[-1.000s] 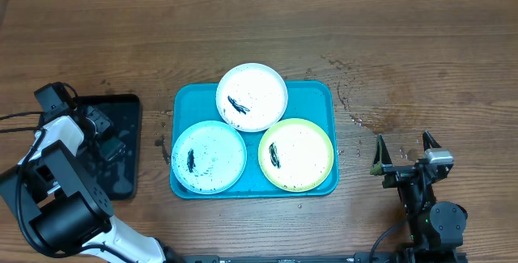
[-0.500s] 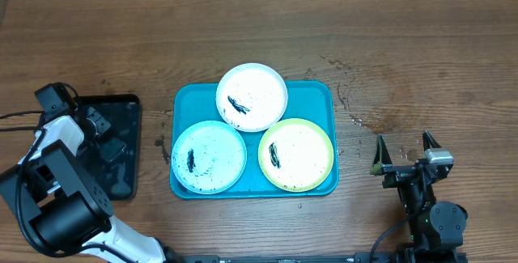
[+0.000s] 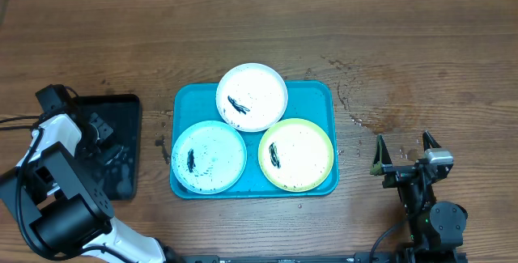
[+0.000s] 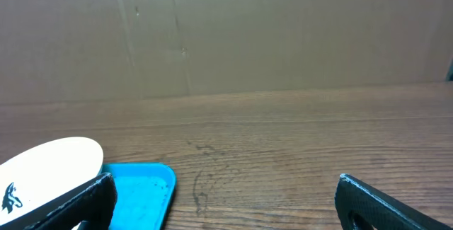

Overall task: Clean dirty plates on tray and stack at the side
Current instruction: 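Dip and swish the green sponge in the basin water with left gripper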

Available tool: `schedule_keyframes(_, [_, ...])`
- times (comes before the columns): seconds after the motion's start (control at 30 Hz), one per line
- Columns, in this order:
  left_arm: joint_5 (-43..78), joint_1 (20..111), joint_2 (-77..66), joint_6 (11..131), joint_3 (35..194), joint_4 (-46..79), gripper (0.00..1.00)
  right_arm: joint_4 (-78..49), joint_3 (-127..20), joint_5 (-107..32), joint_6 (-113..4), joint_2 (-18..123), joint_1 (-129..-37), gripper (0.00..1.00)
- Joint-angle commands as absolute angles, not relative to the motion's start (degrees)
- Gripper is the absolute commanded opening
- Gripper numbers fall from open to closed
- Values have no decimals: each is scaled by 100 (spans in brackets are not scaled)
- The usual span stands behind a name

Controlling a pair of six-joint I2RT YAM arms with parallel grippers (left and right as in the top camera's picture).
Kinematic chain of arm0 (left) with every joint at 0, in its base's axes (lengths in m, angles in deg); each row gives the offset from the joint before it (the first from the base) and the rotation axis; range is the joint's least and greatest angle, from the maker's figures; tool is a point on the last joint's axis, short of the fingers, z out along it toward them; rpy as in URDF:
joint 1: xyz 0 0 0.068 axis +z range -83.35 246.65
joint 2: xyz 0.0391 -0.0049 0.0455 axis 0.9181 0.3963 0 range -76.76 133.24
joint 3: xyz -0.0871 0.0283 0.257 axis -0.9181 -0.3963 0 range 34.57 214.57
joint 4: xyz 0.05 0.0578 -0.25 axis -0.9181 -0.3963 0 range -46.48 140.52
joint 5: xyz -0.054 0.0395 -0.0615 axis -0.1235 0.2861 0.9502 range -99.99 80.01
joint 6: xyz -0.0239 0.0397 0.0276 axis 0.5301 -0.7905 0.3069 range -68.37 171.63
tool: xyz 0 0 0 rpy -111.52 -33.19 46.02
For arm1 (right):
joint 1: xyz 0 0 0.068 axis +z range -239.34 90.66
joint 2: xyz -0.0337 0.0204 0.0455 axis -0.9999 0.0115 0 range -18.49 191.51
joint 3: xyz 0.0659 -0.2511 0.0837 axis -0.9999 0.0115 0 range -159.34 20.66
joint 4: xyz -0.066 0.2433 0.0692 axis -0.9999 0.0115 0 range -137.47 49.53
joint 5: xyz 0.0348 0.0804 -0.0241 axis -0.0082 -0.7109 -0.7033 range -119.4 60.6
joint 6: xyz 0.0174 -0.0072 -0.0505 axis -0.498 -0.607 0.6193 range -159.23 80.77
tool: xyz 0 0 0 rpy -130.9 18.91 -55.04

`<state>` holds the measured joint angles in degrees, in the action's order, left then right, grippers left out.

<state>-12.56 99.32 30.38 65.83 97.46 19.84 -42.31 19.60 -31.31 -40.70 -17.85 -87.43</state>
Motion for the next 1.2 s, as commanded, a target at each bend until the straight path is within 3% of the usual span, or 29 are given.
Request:
schedule_keyframes(0.0, [-1035, 9925, 3236, 6581, 9571, 1857, 4, -4268, 2019, -3072, -4068, -1816, -8760, 100])
schedule_keyframes(0.07, [-1037, 9925, 3236, 6581, 9571, 1855, 4, -4265, 2019, -3072, -4068, -1816, -8760, 100])
schedule_keyframes(0.1, [-1037, 9925, 3236, 6581, 9571, 1835, 11, -4265, 2019, -3072, -4068, -1816, -8760, 100])
schedule_keyframes(0.13, [-1035, 9925, 3236, 6581, 9571, 1796, 37, -4268, 2019, -3070, -4068, -1816, -8760, 100])
schedule_keyframes(0.17, [-1035, 9925, 3236, 6581, 9571, 1768, 73, -4265, 2019, -3072, -4068, -1816, -8760, 100])
schedule_keyframes(0.2, [-1033, 9925, 3236, 6581, 9571, 1728, 100, -4265, 2019, -3072, -4068, -1816, -8760, 100])
schedule_keyframes(0.53, [-349, 9925, 3236, 6578, 9571, 1099, 97, -4265, 2019, -3070, -4068, -1816, -8760, 100])
schedule_keyframes(0.6, [-346, 9925, 3236, 6578, 9571, 1042, 83, -4268, 2019, -3070, -4068, -1816, -8760, 100])
schedule_keyframes(0.8, [-346, 9925, 3236, 6585, 9571, 1022, 4, -4265, 2019, -3072, -4068, -1816, -8760, 100])
schedule_keyframes(0.87, [-303, 9925, 3236, 6600, 9571, 1016, 4, -4265, 2019, -3070, -4068, -1816, -8760, 100])
schedule_keyframes(0.93, [-290, 9925, 3236, 6598, 9571, 1016, 4, -4268, 2019, -3070, -4068, -1816, -8760, 100])
schedule_keyframes(0.97, [-290, 9925, 3236, 6598, 9571, 1016, 11, -4268, 2019, -3072, -4068, -1816, -8760, 100])
schedule_keyframes(1.0, [-290, 9925, 3236, 6598, 9571, 1018, 38, -4265, 2019, -3070, -4068, -1816, -8760, 100])
schedule_keyframes(1.03, [-290, 9925, 3236, 6598, 9571, 1018, 79, -4265, 2019, -3070, -4068, -1816, -8760, 100])
schedule_keyframes(1.07, [-287, 9925, 3236, 6598, 9571, 1018, 100, -4268, 2019, -3072, -4068, -1816, -8760, 100])
schedule_keyframes(1.17, [-287, 9925, 3236, 6598, 9571, 976, 100, -4265, 2019, -3070, -4068, -1816, -8760, 100])
